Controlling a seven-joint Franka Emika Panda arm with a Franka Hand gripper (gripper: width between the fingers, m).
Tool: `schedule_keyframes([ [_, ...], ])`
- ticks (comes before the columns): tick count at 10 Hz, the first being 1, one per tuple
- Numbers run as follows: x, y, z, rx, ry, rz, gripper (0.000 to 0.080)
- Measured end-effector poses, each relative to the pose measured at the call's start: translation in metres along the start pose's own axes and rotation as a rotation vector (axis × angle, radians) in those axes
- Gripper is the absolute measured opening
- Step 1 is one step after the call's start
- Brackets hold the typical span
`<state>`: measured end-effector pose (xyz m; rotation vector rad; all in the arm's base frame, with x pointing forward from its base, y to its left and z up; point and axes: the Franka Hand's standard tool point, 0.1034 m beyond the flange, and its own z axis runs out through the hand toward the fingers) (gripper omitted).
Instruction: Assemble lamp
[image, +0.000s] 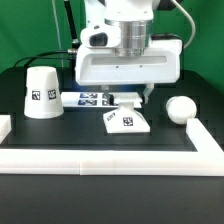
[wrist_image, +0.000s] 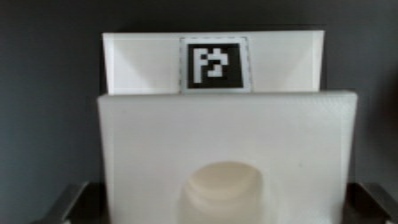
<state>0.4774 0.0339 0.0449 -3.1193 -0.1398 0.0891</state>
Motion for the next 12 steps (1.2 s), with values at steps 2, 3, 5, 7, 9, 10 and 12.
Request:
schedule_keyframes([
  [2,0.019,-0.007,-0.001,0.000,0.021,-0.011,0.0535],
  [3,0.031,-0.009,-0.002,0.001,0.034,-0.013,0.0535],
  [5,0.054,-0.013,-0.003,0.002,0.059,-0.013,0.0535],
  [7,0.075,-0.017,-0.005,0.004,0.083,-0.004,0.0536],
  [9,0.095,-0.022,-0.006,0.008,0.101,0.022,0.0536],
  [10,0.106,-0.025,-0.007,0.012,0.113,0.038,0.0536],
  [12,0.123,-0.031,-0.008,0.020,0.133,0.062,0.0537],
])
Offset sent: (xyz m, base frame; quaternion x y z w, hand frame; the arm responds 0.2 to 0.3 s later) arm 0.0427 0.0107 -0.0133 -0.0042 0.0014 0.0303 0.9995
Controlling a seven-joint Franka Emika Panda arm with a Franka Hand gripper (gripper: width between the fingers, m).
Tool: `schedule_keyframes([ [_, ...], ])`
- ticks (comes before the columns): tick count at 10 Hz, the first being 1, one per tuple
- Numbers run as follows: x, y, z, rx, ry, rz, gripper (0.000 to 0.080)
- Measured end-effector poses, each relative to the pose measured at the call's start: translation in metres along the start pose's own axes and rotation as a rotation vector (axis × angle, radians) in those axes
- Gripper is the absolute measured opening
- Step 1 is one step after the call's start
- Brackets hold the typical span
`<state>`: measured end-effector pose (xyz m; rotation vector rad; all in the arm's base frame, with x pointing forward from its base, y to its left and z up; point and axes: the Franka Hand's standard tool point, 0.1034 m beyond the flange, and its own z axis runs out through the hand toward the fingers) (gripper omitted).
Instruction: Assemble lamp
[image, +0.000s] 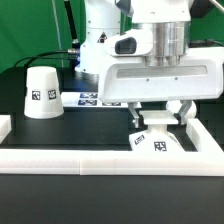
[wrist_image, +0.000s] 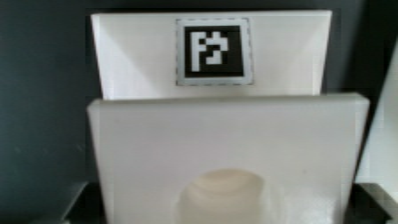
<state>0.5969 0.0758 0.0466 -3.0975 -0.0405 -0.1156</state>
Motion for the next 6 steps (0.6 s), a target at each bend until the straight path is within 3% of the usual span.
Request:
schedule_keyframes([
  [4,0.020,-0.016,0.002,0.007,0.027,0.051,0.0537],
  [6,0.023,-0.020,0.002,0.008,0.027,0.047,0.0537],
])
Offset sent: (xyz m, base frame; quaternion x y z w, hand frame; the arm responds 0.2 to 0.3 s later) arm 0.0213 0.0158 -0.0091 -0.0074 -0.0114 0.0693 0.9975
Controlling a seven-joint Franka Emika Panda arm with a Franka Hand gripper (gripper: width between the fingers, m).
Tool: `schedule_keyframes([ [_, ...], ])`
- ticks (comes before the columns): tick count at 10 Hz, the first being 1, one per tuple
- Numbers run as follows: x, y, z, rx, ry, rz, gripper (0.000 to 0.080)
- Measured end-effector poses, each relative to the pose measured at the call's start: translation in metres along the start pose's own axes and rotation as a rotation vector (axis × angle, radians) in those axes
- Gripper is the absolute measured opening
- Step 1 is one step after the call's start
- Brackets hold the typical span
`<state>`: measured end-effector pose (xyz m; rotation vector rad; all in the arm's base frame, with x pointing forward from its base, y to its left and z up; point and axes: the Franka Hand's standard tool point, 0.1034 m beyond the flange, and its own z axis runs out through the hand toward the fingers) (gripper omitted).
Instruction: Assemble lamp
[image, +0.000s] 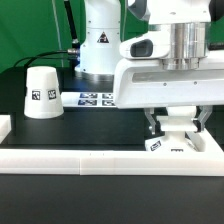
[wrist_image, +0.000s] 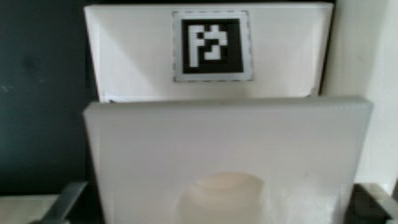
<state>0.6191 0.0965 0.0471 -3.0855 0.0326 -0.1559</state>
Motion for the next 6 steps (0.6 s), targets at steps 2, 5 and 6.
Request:
schedule_keyframes([
  [2,-0.001,-0.005,0.000,-0.002,0.000,-0.012,0.0537],
  [5,-0.009,-0.004,-0.007,-0.003,0.001,-0.067,0.0609],
  [6,-0.018,-0.002,-0.010,-0.004,-0.006,-0.089,0.0671],
])
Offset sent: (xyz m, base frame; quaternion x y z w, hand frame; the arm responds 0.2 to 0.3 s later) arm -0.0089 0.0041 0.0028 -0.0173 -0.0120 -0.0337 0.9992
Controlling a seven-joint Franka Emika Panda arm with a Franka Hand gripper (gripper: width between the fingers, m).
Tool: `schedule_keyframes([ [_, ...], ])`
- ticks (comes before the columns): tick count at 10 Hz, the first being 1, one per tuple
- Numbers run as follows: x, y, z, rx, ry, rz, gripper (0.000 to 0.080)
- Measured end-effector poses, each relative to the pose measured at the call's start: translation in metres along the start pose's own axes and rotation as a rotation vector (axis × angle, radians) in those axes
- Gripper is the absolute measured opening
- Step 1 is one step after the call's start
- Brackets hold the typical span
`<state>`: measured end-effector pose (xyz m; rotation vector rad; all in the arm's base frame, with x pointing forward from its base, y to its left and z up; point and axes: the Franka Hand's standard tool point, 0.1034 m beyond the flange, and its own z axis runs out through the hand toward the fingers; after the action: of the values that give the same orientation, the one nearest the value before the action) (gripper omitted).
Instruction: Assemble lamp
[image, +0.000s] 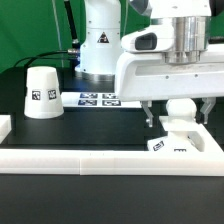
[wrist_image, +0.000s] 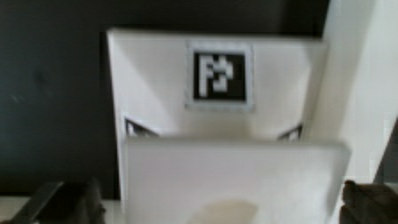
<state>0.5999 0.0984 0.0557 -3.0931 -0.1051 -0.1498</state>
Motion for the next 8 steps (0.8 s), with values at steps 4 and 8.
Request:
schedule_keyframes([
  [4,-0.036,-0.002,-0.023,-0.001,-0.011,-0.048,0.0698],
  [8,-0.070,-0.024,-0.036,0.001,-0.030,-0.039,0.0699],
])
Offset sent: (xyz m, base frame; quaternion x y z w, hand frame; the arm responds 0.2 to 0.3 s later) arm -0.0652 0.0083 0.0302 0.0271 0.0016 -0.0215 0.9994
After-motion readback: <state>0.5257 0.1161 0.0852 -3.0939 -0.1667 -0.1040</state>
